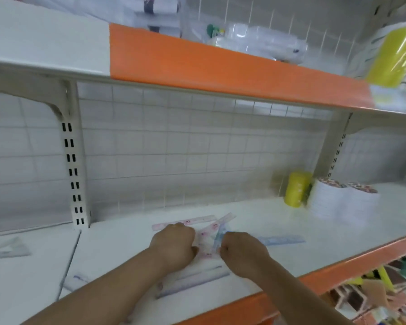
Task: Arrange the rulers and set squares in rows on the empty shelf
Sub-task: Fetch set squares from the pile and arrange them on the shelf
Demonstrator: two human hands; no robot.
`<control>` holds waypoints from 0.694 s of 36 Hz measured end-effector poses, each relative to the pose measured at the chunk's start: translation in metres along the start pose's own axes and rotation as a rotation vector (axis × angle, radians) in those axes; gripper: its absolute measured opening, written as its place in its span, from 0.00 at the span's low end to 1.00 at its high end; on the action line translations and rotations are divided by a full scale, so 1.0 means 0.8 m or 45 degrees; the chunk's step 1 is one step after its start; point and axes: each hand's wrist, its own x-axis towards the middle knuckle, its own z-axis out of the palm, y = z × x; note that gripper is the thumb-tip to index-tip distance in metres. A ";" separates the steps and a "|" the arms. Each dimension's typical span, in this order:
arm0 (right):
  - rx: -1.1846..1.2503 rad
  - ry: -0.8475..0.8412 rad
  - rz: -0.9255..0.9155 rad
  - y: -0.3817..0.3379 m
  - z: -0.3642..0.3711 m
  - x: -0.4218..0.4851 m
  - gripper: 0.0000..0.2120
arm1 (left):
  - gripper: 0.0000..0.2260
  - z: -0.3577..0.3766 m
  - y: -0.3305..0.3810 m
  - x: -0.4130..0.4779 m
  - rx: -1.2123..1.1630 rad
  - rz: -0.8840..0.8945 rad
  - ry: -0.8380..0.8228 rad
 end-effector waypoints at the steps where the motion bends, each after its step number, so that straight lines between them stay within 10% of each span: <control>1: -0.028 -0.035 -0.020 0.008 -0.003 0.008 0.11 | 0.15 -0.001 0.005 0.005 0.000 -0.027 0.000; 13: -0.079 0.027 -0.210 0.140 -0.039 0.059 0.10 | 0.14 0.012 0.094 0.057 0.009 -0.279 -0.007; 25: -0.101 -0.190 -0.375 0.185 -0.023 0.075 0.17 | 0.34 0.046 0.133 0.071 0.075 -0.627 -0.108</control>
